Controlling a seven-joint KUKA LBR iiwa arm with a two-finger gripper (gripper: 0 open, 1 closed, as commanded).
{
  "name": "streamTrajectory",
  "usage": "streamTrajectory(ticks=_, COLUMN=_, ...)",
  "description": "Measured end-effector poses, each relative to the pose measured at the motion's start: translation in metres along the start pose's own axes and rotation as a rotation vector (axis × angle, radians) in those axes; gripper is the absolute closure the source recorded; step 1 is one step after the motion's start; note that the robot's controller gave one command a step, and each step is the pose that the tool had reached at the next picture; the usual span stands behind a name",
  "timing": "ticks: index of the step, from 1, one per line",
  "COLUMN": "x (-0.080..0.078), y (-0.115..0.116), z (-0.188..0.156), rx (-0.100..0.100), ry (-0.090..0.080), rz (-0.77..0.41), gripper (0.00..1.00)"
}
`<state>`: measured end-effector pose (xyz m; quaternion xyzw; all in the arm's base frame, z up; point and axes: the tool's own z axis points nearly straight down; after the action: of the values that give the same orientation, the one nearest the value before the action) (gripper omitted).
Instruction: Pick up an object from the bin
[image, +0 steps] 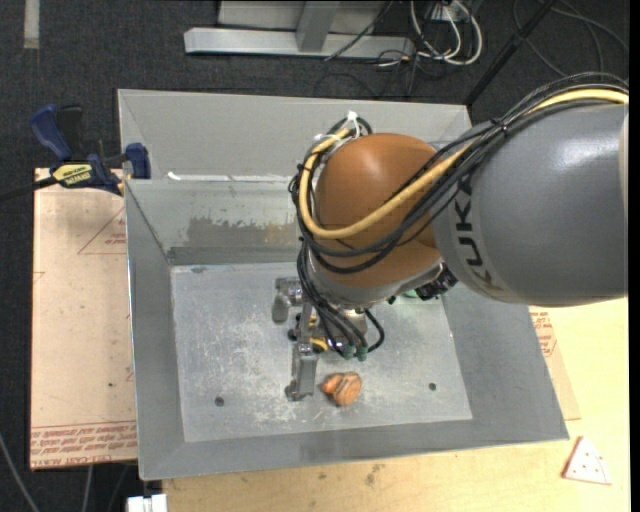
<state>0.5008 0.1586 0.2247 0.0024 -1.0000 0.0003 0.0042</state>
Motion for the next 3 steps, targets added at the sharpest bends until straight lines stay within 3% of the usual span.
streamTrajectory(ticks=1, x=-0.002, y=-0.001, z=-0.004, rx=-0.002, ry=-0.008, rz=0.004, gripper=0.00)
streamTrajectory(ticks=2, x=-0.013, y=-0.048, z=0.029, rx=-0.003, ry=-0.011, rz=0.072, gripper=0.00)
streamTrajectory(ticks=3, x=-0.031, y=-0.072, z=0.052, rx=0.000, ry=-0.009, rz=0.003, gripper=0.00)
